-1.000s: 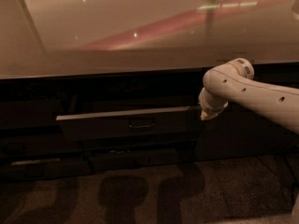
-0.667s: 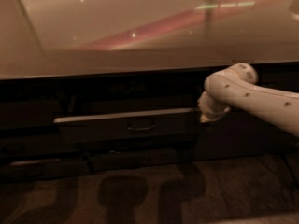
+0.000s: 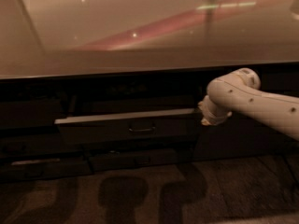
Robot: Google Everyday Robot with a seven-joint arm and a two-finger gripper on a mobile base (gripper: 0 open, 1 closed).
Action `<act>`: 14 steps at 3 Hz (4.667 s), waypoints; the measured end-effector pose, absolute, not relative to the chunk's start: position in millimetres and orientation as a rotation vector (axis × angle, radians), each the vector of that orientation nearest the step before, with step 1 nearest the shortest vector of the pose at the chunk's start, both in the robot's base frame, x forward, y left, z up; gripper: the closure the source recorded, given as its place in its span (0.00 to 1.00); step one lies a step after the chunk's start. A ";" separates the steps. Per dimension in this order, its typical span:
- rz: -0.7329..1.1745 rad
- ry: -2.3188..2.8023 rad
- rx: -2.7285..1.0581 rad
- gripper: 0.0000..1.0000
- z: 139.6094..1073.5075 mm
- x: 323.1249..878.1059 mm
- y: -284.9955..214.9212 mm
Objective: Open top drawer
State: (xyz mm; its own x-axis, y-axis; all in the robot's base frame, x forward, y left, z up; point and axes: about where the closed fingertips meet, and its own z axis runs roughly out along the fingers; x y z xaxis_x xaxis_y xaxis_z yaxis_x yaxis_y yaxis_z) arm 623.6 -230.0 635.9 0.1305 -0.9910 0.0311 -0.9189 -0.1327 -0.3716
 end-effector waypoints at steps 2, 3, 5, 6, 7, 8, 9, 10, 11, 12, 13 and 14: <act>-0.392 1.862 -2.154 1.00 633.0 614.6 -231.0; -0.393 1.861 -2.154 1.00 634.7 614.5 -231.0; -0.391 1.850 -2.160 1.00 632.1 605.9 -232.1; -0.388 1.838 -2.166 1.00 627.6 596.9 -233.2; -0.385 1.827 -2.172 1.00 625.8 588.4 -234.1; -0.385 1.827 -2.172 1.00 625.7 588.3 -234.1; -0.385 1.827 -2.172 0.81 625.9 588.3 -234.1; -0.385 1.827 -2.172 0.57 628.8 588.4 -234.1; -0.391 1.820 -2.149 0.34 645.6 591.1 -232.0; -0.402 1.805 -2.120 0.11 666.7 587.5 -228.1; -0.461 1.780 -2.070 0.00 709.3 581.6 -227.1; -0.491 1.758 -2.058 0.19 724.9 581.2 -228.2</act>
Offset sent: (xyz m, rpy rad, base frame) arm -0.2964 -0.0271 -0.1712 0.0527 -0.0217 0.2697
